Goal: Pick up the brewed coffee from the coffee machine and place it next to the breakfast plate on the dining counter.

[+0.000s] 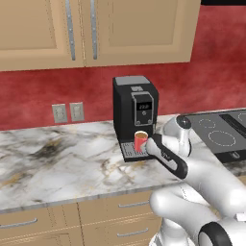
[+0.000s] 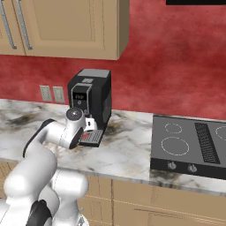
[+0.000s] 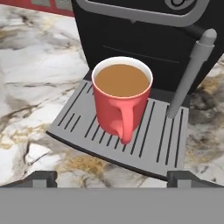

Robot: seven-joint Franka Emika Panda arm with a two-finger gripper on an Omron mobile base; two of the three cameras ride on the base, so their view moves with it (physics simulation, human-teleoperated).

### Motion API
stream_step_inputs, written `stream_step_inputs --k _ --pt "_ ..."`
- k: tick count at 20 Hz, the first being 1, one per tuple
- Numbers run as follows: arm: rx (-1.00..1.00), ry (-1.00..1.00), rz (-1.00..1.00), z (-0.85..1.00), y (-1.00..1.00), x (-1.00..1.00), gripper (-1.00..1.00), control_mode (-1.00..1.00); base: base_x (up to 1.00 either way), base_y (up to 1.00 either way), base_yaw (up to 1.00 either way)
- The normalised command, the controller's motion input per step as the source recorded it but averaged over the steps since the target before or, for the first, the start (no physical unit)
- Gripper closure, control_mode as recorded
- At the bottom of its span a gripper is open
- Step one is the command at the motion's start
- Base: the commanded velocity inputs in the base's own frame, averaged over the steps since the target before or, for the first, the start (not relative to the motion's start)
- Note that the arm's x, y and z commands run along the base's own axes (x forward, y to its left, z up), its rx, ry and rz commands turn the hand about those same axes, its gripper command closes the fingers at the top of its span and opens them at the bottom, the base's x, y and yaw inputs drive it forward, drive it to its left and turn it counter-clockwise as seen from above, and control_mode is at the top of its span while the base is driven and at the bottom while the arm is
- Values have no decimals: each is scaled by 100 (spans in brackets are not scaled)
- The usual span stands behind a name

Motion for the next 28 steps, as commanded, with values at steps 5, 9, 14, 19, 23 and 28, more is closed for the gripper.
stream_step_inputs --k 5,9,14,19,23,28 --pt "0 0 0 -7 0 25 -100 -100 0 0 0" --pt "2 0 1 -9 0 22 -100 -100 0 0 0" --pt "3 0 3 -14 -1 16 -100 -100 0 0 0" --pt "4 0 5 -12 0 12 -100 -100 0 0 0" --pt "3 0 6 -13 0 14 -100 -100 0 0 0" --pt "1 0 6 -14 0 18 -100 -100 0 0 0"
